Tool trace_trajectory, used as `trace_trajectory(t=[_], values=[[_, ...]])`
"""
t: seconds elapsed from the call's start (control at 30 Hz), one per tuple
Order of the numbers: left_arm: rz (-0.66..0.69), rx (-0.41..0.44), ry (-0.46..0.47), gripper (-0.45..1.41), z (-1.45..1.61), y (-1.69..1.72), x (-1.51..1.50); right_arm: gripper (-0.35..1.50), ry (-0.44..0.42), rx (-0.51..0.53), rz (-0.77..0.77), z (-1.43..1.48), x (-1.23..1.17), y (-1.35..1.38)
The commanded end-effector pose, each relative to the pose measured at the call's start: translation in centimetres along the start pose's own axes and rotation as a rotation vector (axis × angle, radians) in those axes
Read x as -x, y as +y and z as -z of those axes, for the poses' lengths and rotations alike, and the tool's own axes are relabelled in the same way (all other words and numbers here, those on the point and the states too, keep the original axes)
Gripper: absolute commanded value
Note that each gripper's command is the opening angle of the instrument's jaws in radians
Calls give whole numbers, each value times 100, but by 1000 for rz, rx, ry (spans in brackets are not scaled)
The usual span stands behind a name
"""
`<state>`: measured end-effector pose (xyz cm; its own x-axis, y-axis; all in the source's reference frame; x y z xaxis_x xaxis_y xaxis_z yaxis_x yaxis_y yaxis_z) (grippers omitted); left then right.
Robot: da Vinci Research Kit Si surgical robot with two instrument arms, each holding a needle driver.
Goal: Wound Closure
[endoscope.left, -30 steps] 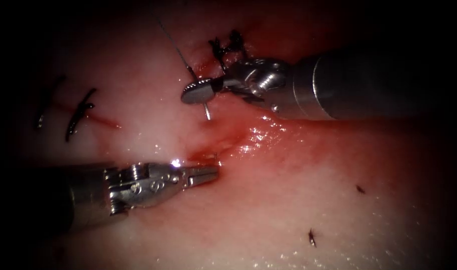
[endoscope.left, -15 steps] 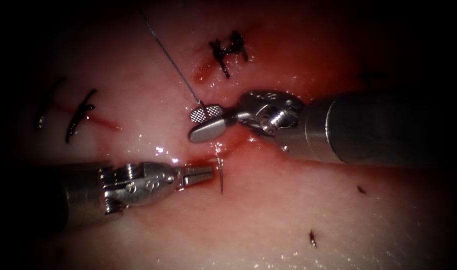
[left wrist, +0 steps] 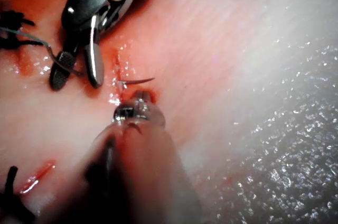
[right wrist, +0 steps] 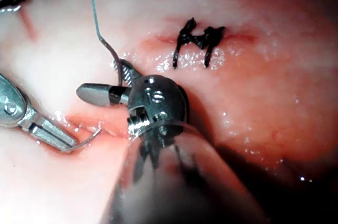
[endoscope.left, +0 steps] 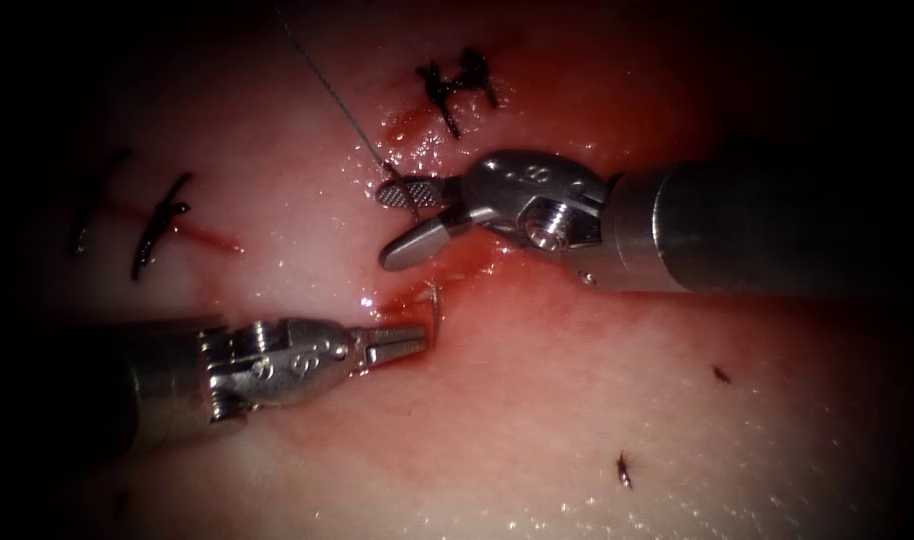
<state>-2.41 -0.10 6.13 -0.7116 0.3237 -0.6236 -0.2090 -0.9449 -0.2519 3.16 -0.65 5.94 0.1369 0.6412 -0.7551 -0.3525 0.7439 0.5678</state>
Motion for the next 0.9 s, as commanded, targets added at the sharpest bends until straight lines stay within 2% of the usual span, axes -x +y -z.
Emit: trace_trajectory(t=[0.03, 0.27, 0.37, 0.4, 0.43, 0.47, 0.67, 0.83, 0.9], values=[[0, 2, 0, 0, -9, 4, 1, 146, 5, 16, 19, -9, -4, 2], [0, 3, 0, 0, -8, 4, 1, 141, 21, 34, 17, -11, -21, 8], [0, 3, 0, 0, -8, 4, 1, 131, 24, 35, 16, -10, -21, 7], [0, 4, 1, -1, -7, 4, 2, 88, 24, 35, 18, -10, -19, 5], [-1, 5, 1, -1, -7, 4, 2, -20, 24, 34, 6, -10, -14, 0], [-1, 6, 1, -1, -6, 4, 2, -35, 15, 28, -20, -11, -12, -2], [-2, 9, 2, -1, -4, 3, 3, -35, -93, -46, -120, -11, 10, -20], [-2, 9, 2, -1, -4, 3, 3, -35, -176, -103, -309, 9, 29, -44], [-1, 9, 2, -1, -4, 3, 2, -35, -196, -118, -326, 13, 32, -50]])
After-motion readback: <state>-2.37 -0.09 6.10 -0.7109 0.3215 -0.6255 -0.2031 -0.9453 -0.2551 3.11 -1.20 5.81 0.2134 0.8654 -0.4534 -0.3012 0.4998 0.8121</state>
